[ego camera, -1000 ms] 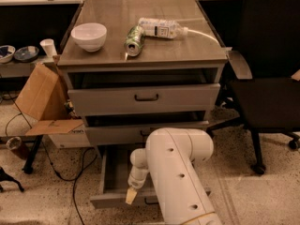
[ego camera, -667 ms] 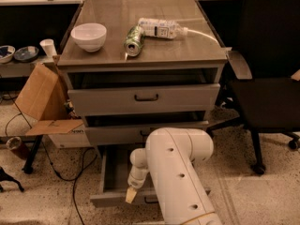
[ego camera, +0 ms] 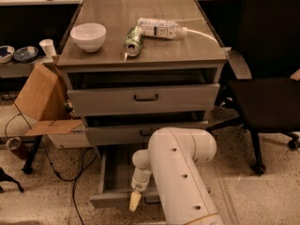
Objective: Open bottom drawer
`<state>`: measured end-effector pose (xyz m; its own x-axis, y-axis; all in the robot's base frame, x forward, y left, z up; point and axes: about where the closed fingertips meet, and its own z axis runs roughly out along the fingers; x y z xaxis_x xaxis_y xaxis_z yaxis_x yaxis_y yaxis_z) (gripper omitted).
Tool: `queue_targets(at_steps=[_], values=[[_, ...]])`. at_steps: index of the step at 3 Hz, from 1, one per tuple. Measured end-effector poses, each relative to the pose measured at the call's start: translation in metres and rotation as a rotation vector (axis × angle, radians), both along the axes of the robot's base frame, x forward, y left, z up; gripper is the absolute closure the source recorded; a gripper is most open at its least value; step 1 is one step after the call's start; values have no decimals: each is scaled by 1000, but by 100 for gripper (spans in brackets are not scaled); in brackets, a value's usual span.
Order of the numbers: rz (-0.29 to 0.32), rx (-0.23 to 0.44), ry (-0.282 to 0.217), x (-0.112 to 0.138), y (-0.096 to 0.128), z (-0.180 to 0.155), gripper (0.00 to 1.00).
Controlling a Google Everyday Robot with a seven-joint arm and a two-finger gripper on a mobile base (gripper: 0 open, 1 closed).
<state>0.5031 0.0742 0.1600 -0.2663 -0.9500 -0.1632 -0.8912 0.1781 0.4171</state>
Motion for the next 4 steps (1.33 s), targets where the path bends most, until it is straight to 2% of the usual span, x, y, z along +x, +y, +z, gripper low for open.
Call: queue_targets(at_steps=[1,3,4], values=[[51,10,28,-18,-11,1,0],[117,46,94,-55,-11,-9,2],[127,42,108,-61,-12,-8,3]])
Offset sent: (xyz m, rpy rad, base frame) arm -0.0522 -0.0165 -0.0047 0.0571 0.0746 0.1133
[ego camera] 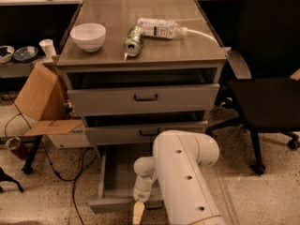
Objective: Open bottom drawer
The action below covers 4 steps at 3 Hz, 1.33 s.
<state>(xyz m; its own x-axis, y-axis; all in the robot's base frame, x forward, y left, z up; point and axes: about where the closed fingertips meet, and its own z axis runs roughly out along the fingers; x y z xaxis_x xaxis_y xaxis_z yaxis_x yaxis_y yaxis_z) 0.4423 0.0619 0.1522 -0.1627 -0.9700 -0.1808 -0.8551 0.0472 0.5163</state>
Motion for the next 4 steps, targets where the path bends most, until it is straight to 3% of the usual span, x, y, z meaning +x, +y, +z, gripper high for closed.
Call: queue_targets(at_steps=[1,4], values=[[27,-26,40,-11,-8,1,22],[68,-90,91,-22,-27,14,29]])
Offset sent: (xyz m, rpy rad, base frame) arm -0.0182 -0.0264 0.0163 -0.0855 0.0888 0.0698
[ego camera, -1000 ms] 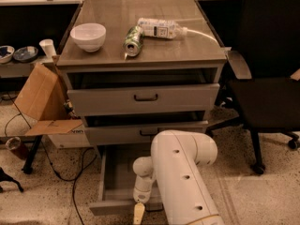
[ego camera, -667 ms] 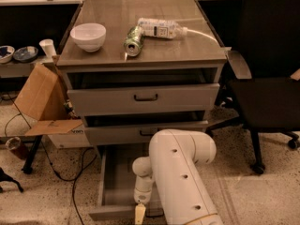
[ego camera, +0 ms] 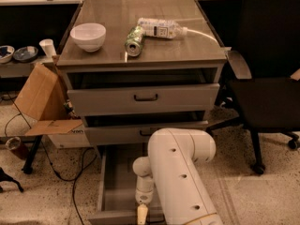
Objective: Open bottom drawer
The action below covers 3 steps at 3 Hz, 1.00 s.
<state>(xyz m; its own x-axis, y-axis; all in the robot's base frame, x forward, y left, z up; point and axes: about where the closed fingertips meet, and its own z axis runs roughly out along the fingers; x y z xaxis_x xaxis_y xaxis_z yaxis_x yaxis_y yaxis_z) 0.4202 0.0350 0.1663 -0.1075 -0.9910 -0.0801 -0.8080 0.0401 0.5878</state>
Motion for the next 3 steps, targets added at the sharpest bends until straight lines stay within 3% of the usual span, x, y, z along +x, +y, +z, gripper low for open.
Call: queue_targets(at_steps=[1,2,3], values=[[1,-2,1,0,-1,0,33],[4,-15,3,-3,-6,4,60],[3,-23,2,-4,-8,7,79]])
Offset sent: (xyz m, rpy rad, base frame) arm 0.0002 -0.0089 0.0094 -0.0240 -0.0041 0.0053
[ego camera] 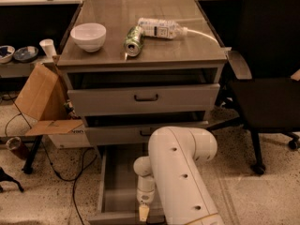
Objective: Open bottom drawer
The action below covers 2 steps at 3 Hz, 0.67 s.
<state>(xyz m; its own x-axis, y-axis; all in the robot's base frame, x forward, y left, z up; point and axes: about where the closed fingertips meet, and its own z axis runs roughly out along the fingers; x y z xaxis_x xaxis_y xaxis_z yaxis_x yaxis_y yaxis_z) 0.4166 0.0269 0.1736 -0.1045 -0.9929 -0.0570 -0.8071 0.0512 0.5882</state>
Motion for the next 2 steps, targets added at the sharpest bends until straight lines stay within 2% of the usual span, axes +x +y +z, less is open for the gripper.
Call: queue_targets(at_steps=[1,2], values=[[0,-2,0,0,0,0,74],[7,-12,1,-2,0,4,47]])
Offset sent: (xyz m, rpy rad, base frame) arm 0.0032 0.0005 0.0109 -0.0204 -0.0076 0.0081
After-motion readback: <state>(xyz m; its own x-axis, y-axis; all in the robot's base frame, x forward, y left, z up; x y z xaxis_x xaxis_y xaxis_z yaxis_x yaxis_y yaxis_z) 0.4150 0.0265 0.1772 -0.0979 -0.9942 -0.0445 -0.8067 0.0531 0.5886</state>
